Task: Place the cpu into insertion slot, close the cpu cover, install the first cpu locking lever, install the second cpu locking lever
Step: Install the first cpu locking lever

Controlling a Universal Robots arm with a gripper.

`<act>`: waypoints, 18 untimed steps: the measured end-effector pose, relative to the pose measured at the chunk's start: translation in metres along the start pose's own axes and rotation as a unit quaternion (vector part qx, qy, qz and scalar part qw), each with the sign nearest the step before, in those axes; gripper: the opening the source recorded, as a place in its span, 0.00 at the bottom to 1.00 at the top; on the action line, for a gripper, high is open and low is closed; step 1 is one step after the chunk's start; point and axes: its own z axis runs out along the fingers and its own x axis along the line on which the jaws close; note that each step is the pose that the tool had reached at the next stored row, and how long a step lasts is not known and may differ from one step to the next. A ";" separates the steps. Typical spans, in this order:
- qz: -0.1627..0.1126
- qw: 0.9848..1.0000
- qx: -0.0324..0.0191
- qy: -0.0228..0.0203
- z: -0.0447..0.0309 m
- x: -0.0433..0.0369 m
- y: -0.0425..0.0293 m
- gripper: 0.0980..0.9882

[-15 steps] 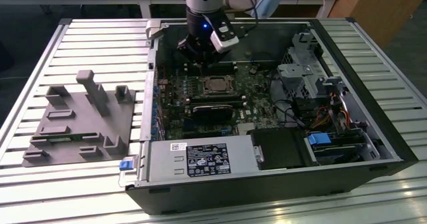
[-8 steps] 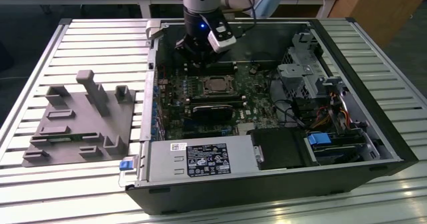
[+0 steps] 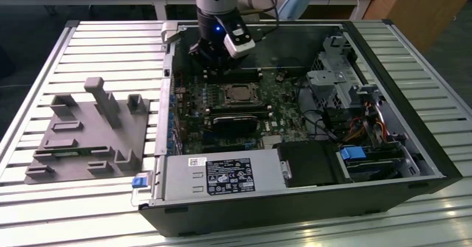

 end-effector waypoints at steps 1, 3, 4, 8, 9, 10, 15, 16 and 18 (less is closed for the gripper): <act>0.000 1.000 0.000 -0.001 -0.0002 0.0005 0.0000 0.01; 0.000 1.000 0.000 -0.002 -0.0014 0.0015 -0.0001 0.01; 0.000 1.000 0.000 -0.002 -0.0024 0.0017 0.0000 0.01; 0.000 1.000 0.000 -0.003 -0.0055 0.0029 0.0030 0.01; 0.000 1.000 0.000 -0.003 -0.0059 0.0035 0.0044 0.01; 0.000 1.000 0.000 -0.003 -0.0061 0.0042 0.0060 0.01; 0.000 1.000 0.000 -0.003 -0.0066 0.0099 0.0100 0.01; 0.000 1.000 0.000 -0.003 -0.0067 0.0110 0.0107 0.01; 0.000 1.000 0.000 -0.003 -0.0069 0.0126 0.0120 0.01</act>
